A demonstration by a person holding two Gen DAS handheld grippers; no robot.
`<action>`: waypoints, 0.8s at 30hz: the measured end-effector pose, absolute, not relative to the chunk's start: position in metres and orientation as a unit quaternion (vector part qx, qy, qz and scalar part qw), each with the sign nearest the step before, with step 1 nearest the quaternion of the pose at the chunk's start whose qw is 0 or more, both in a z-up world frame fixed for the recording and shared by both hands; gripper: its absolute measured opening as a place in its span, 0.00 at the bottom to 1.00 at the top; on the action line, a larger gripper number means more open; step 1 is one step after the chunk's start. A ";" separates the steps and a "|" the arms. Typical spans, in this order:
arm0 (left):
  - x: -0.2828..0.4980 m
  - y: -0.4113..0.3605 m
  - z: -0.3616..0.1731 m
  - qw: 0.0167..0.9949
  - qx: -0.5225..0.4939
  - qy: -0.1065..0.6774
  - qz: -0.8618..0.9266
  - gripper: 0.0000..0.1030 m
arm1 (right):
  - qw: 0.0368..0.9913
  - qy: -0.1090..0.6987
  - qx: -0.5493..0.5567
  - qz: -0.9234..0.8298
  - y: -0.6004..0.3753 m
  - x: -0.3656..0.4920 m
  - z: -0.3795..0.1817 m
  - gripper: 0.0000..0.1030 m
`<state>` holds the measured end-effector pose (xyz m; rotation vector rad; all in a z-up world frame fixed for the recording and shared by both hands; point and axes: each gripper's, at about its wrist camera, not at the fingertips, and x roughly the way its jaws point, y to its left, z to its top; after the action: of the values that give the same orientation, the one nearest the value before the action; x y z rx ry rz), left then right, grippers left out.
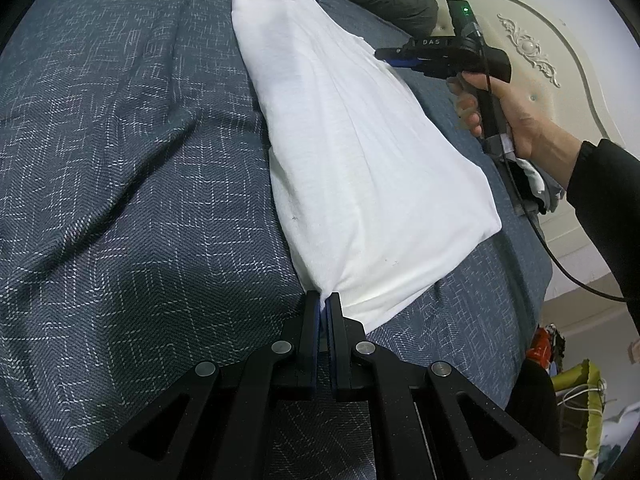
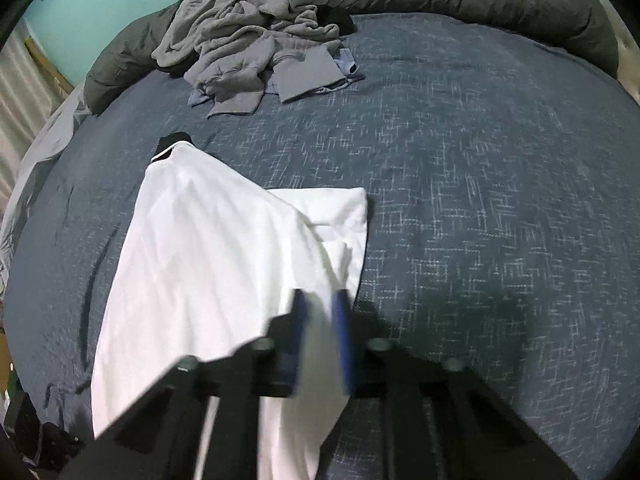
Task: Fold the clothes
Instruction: 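Lower the collar end onto the strip with the right gripper, folding it over, then open the right gripper and release the folded collar end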
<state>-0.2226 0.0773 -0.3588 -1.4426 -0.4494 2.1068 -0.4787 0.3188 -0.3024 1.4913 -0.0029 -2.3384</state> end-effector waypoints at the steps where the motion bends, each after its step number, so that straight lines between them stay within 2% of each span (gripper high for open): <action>1: -0.223 0.082 -0.360 0.271 -0.536 -0.167 0.782 0.03 | 0.179 -0.002 0.526 -0.831 0.320 -0.478 -0.302 0.02; 14: -0.218 0.084 -0.346 0.272 -0.535 -0.166 0.782 0.03 | 0.086 0.011 0.523 -0.848 0.336 -0.484 -0.308 0.01; 22: -0.211 0.083 -0.328 0.272 -0.537 -0.163 0.782 0.03 | 0.080 -0.004 0.537 -0.840 0.329 -0.483 -0.312 0.01; 24: -0.212 0.086 -0.330 0.270 -0.537 -0.159 0.783 0.03 | 0.075 -0.016 0.536 -0.841 0.332 -0.480 -0.308 0.05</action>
<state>-0.2116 0.0856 -0.3302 -1.4472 -0.4278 2.1102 -0.4799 0.3324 -0.3083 1.6092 -0.0490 -2.5223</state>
